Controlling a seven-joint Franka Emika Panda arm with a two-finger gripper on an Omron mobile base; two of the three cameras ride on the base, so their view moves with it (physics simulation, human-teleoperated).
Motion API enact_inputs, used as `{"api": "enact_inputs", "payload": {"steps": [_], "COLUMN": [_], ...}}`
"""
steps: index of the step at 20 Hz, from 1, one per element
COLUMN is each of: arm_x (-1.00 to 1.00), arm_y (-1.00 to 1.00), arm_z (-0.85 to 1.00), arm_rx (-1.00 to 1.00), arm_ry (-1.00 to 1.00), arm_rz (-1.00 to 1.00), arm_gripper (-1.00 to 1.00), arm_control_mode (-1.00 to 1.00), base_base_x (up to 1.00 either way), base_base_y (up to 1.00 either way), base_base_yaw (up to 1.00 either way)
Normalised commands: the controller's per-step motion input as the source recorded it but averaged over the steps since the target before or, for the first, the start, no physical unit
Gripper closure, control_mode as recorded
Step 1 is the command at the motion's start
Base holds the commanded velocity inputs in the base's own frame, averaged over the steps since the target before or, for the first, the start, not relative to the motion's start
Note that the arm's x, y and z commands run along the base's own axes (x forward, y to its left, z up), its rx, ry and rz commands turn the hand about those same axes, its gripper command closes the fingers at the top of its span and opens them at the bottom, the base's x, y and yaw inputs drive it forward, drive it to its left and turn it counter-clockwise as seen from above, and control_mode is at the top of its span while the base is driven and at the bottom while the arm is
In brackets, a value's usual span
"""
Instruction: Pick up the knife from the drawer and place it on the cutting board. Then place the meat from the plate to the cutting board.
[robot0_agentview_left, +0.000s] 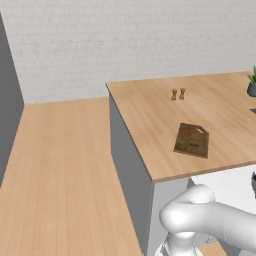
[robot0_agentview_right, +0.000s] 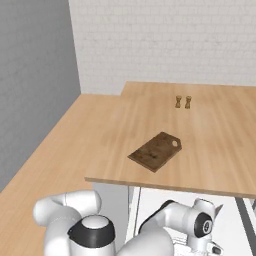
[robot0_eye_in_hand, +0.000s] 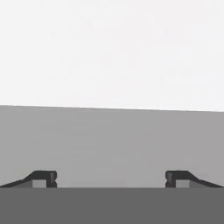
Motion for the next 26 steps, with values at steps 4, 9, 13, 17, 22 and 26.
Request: {"api": "enact_inputs", "payload": {"steps": [4, 9, 13, 17, 22, 26], "arm_x": [-0.28, 0.45, 0.74, 0.68, 0.03, -0.15], "arm_y": [-0.02, 0.00, -0.03, -0.33, -0.41, 0.00], "arm_z": [0.22, 0.69, 0.64, 0.24, 0.03, 0.03], "arm_rx": [0.00, 0.01, 0.05, 0.12, 0.13, -0.01], "arm_ry": [0.01, -0.05, -0.18, -0.26, -0.42, -0.30], "arm_rz": [0.00, -0.04, -0.14, -0.24, -0.28, -0.21], "arm_gripper": [-1.00, -1.00, -1.00, -1.00, -1.00, -1.00], "arm_control_mode": [-1.00, -1.00, -1.00, -1.00, -1.00, -1.00], "base_base_x": [0.00, 0.00, 0.00, 0.00, 0.00, 0.00], "base_base_y": [0.00, 0.00, 0.00, 0.00, 0.00, 0.00], "base_base_yaw": [0.00, 0.00, 0.00, 0.00, 0.00, 0.00]}}
